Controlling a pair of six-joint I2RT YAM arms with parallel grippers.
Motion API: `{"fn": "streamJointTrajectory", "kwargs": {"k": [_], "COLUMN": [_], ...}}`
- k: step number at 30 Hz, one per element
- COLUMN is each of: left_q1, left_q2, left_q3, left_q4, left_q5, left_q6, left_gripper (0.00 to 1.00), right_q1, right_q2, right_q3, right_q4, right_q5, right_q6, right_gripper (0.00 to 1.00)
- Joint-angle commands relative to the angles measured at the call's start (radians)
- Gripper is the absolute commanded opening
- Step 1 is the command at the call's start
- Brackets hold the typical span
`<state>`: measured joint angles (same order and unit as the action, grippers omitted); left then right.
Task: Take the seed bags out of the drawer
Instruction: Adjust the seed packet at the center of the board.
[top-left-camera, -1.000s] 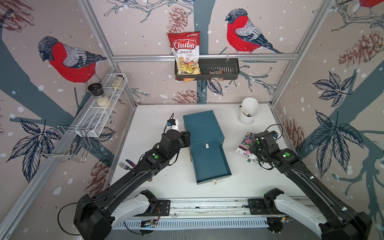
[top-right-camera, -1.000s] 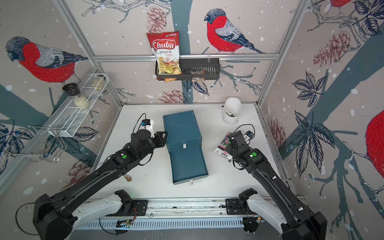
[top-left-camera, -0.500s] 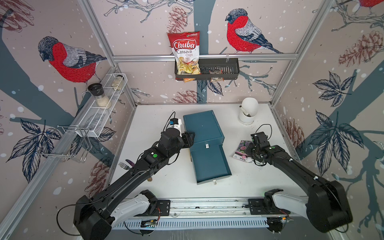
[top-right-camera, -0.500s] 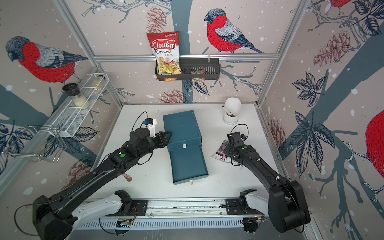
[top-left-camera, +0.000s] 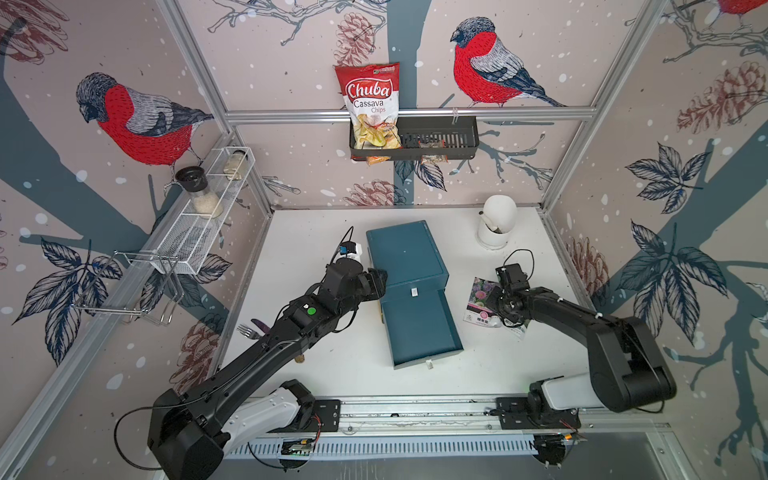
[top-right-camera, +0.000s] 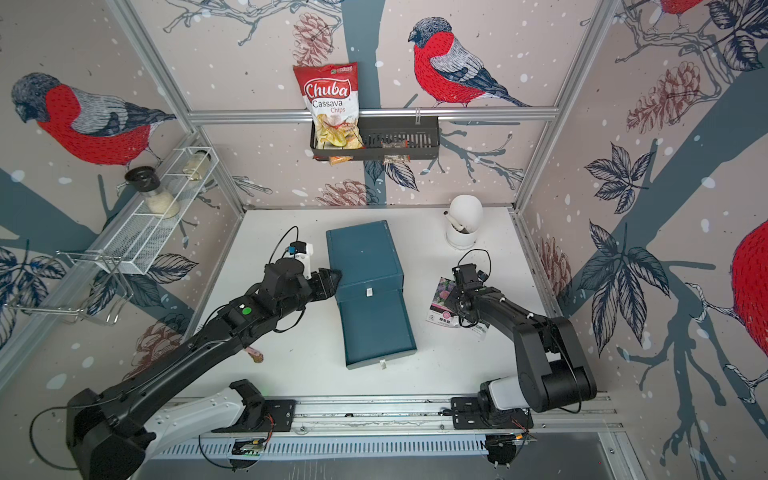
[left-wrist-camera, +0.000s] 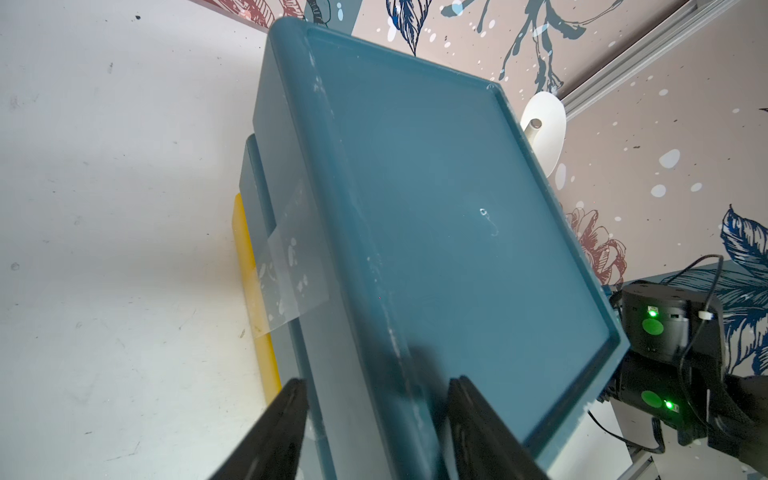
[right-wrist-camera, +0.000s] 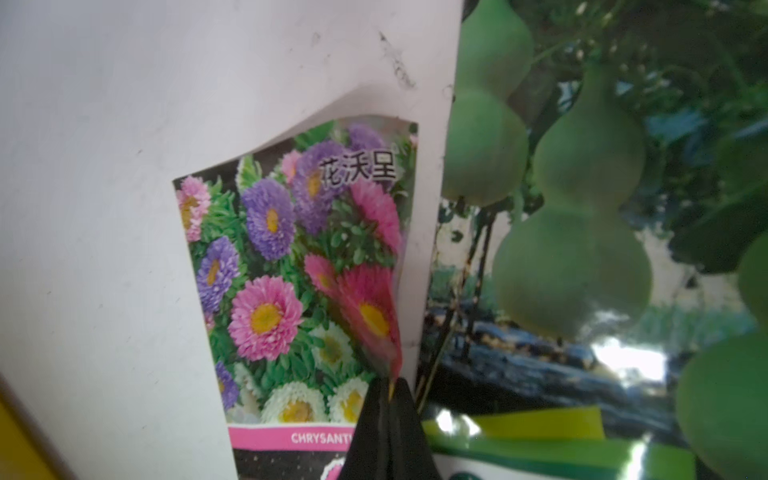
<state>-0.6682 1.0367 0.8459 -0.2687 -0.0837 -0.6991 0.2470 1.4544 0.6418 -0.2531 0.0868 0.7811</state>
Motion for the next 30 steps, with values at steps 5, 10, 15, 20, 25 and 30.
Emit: {"fn": "streamJointTrajectory", "kwargs": {"k": [5,10,15,20,25,30], "left_q1": [-0.003,-0.002,-0.002,-0.002,-0.002,-0.002], "left_q2": [-0.001,0.011,0.025,0.027,0.031,0.023], "left_q3": [-0.02,-0.021,-0.013,-0.017,-0.015,-0.018], "left_q4": [-0.009,0.004,0.01,0.012,-0.008,-0.024], "left_q5": [-0.011,-0.008,-0.005,-0.022,-0.047,-0.055], "left_q6": [0.012,0.015,0.015,0.021,0.029,0.041], "left_gripper": [0.57,0.56,0.55,0.55,0.52,0.51], "right_q1": [-0.051,-0.121,-0.185,-0.137,-0.071,-0.078], "right_q2": [0.041,0.0,-0.036,-0.086,-0.073,-0.011], "right_q3": [-0.009,-0.023,-0.036,-0.03,0.014,0.038], "right_q4": [-0.01,-0.056,-0.074,-0.02,0.007,0.015], "right_q5": [0.073,0.117,0.113,0.054,0.054,0.074], "right_q6": [0.027,0.028,0.005,-0.027,-0.015,0.0], "right_gripper": [0.0,0.0,0.0,0.0,0.0,0.0]}}
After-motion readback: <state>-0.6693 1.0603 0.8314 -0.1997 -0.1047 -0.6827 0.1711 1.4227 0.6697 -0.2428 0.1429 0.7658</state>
